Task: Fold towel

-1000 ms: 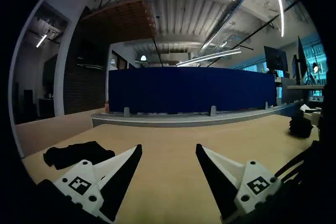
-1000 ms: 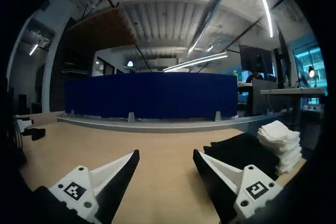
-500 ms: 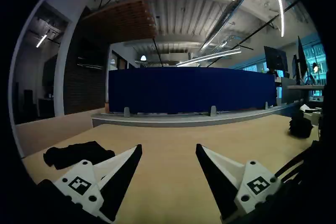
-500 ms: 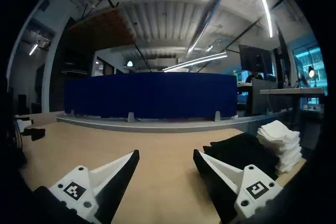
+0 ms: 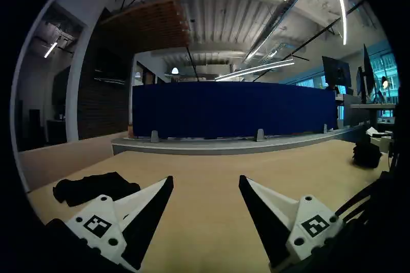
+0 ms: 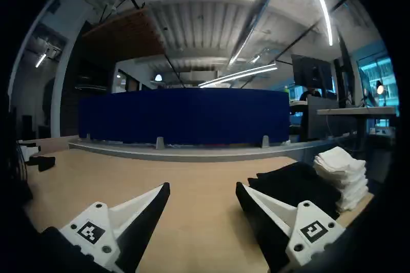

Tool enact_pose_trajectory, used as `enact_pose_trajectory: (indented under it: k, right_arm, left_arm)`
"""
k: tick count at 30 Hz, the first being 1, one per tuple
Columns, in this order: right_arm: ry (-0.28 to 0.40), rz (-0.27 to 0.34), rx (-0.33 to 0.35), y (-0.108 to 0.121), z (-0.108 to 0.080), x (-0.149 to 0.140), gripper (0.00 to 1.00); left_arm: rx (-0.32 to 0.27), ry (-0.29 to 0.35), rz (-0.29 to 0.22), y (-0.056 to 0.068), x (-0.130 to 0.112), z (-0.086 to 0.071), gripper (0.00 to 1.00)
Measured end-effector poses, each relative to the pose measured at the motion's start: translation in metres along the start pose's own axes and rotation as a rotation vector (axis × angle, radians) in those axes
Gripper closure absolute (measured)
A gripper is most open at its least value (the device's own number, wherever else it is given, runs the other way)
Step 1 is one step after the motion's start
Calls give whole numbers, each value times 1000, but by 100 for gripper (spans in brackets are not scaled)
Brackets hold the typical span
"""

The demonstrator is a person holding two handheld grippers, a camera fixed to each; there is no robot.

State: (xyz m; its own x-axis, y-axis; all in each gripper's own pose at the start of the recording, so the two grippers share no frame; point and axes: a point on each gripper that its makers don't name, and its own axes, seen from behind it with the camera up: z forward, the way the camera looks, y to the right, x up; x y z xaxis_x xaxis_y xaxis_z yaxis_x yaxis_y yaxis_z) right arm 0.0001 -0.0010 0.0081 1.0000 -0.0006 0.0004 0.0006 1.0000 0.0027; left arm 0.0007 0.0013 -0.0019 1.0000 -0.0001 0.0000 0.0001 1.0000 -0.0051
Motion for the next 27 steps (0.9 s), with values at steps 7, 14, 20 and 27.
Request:
enact_pose_trajectory:
  k: [7,14,20,27]
  right_arm:
    - [0,0,0,0,-4,0,0]
    - [0,0,1,-1,-7,0,1]
    - [0,0,1,-1,-7,0,0]
    - [0,0,0,-1,-8,1,0]
  left_arm:
    - [0,0,0,0,0,0,5]
    - [0,0,0,0,0,0,5]
    - [0,0,0,0,1,0,5]
    - [0,0,-1,-1,1,2,5]
